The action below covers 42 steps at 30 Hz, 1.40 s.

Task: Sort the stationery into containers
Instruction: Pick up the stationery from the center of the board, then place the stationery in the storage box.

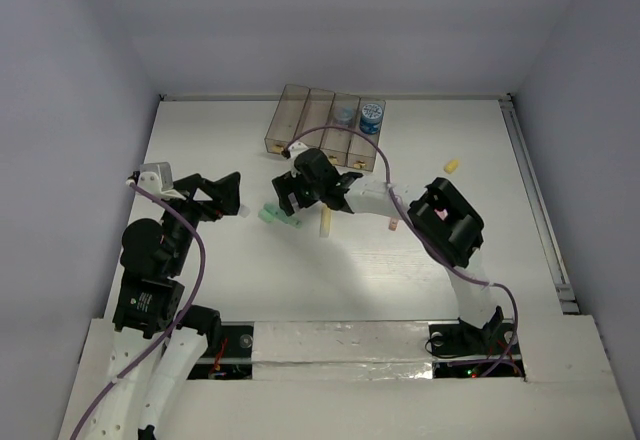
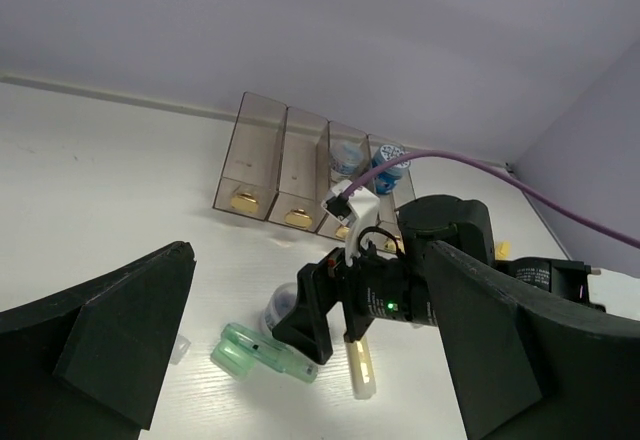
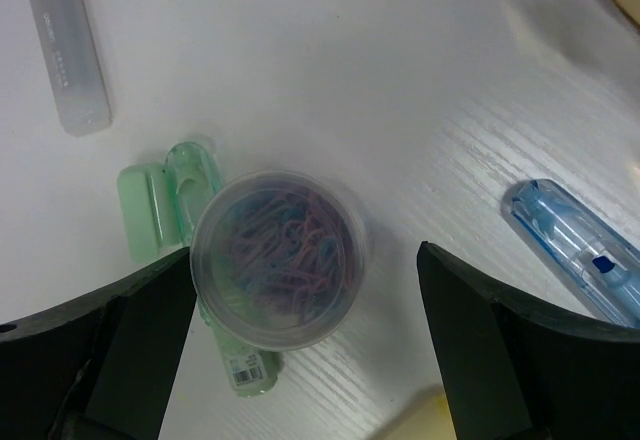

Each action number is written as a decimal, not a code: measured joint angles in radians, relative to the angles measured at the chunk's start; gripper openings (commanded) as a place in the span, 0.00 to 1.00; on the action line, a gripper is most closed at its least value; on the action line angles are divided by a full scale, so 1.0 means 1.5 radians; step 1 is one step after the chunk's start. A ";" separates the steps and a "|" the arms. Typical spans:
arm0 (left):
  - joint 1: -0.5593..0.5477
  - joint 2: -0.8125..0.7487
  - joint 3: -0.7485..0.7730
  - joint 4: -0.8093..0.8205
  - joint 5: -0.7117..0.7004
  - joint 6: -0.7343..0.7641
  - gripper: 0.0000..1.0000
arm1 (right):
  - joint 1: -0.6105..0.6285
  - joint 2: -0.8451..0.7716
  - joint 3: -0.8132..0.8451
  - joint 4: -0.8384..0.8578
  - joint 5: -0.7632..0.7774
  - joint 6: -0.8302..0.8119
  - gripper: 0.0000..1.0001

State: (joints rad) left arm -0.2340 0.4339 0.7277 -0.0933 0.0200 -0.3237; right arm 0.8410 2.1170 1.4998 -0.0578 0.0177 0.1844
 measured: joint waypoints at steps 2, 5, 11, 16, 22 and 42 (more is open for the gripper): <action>0.000 0.000 0.000 0.000 0.003 0.000 0.99 | 0.001 0.002 0.007 0.002 0.006 0.000 0.91; 0.000 0.000 0.000 0.000 0.006 0.000 0.99 | 0.004 0.002 0.014 0.004 0.013 0.000 0.70; -0.001 0.000 0.000 0.000 0.011 0.000 0.99 | 0.008 0.004 0.025 0.003 0.027 0.003 0.35; -0.005 0.000 0.000 0.000 0.014 0.000 0.99 | 0.007 0.002 0.030 0.002 0.071 -0.009 0.34; -0.005 0.000 0.000 0.000 0.016 0.000 0.99 | -0.033 -0.027 0.072 0.002 0.093 -0.028 0.33; -0.005 0.016 0.000 0.006 0.018 0.000 0.99 | -0.232 0.105 0.362 -0.061 0.076 -0.053 0.35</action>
State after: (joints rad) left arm -0.2409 0.4572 0.7277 -0.0849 0.0467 -0.3233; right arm 0.4923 2.2742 2.0426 -0.1497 0.1314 0.1047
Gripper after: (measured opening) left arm 0.989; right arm 0.656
